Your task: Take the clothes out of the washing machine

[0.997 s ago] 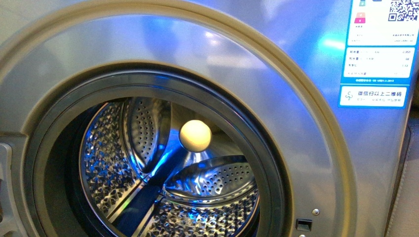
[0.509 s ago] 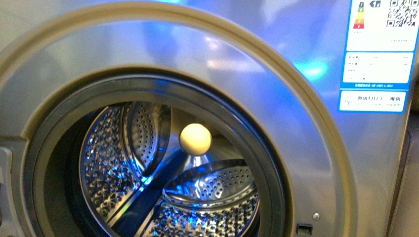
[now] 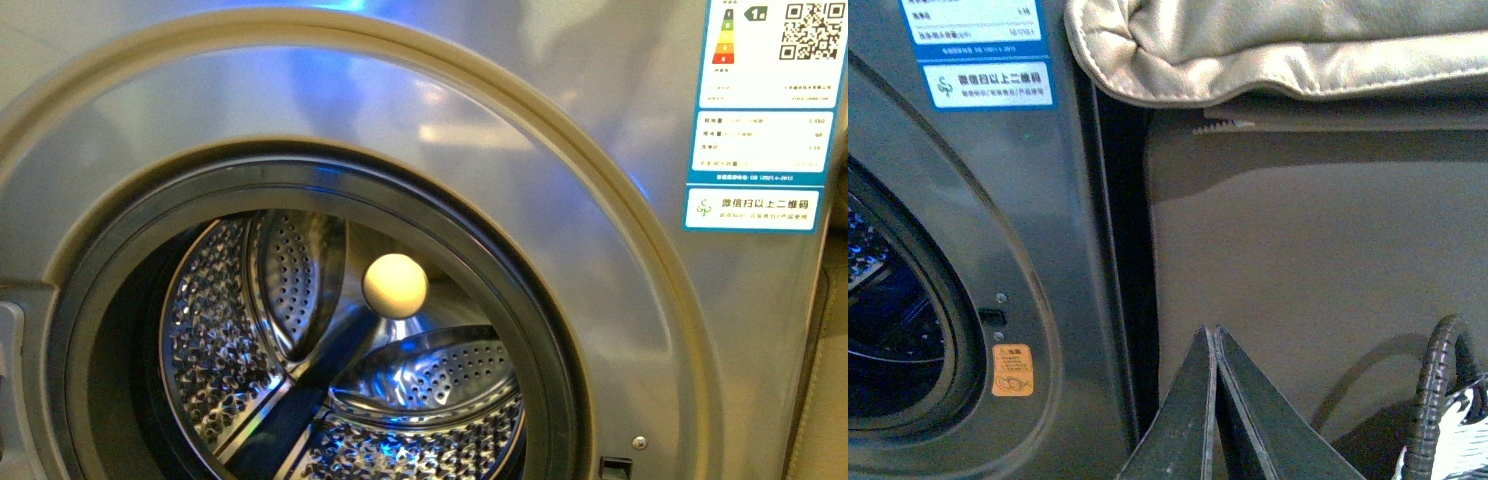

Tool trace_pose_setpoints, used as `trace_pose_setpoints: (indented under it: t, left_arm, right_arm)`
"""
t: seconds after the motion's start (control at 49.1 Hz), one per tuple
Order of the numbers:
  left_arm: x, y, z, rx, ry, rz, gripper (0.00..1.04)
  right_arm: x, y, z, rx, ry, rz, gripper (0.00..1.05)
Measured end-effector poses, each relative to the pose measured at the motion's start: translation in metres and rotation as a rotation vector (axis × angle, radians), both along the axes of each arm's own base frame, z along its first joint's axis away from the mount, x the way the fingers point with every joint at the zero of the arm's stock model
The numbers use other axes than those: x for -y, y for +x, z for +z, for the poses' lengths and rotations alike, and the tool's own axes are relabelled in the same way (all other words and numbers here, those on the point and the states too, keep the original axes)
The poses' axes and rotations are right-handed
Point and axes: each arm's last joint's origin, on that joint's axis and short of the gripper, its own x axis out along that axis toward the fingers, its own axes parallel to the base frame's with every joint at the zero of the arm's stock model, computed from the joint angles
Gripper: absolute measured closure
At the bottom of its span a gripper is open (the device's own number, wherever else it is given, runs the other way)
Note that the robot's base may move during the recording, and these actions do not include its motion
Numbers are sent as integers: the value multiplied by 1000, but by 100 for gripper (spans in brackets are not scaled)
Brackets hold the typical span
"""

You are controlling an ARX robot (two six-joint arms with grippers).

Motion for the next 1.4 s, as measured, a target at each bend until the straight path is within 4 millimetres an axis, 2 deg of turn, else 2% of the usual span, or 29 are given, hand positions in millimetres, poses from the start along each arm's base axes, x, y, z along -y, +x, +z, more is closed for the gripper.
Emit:
trace_pose_setpoints:
  t: [0.142,0.183,0.285,0.346,0.488,0.57,0.794,0.814,0.834,0.936,1.038,1.18,1.404]
  left_arm:
    - [-37,0,3,-21,-18,209,7]
    - [-57,-4,2,-28,-32,262,7]
    - [-86,-15,0,-26,-68,341,7]
    - [-97,-22,-3,-31,-84,371,7]
    - [-107,-31,-13,-39,-87,386,7]
    - [-115,-36,-41,-88,16,334,23]
    - [-150,-50,-148,-68,21,330,60]
    - [-151,-50,-153,-68,22,327,62]
    - [-155,-51,-168,-68,25,329,68]
    - [-164,-50,-215,-88,47,339,85]
    - [-168,-47,-249,-117,69,342,100]
    - [-175,-45,-287,-144,87,330,101]
    - [-184,-57,-323,-137,82,342,101]
  right_arm:
    - [0,0,-12,-3,0,-2,102]
    - [0,0,-15,0,0,-3,102]
    - [0,0,-22,2,0,-3,102]
    - [0,0,-25,-1,0,-3,102]
    - [0,0,-32,-1,0,-3,102]
    - [0,0,-34,0,0,-2,102]
    - [0,0,-40,0,0,-3,102]
    - [0,0,-41,1,0,-3,102]
    - [0,0,-41,1,0,-2,102]
    - [0,-1,-44,10,0,-3,102]
    - [0,0,-53,2,0,-2,102]
    - [0,0,-53,2,0,-3,102]
    - [0,0,-53,3,0,-1,102]
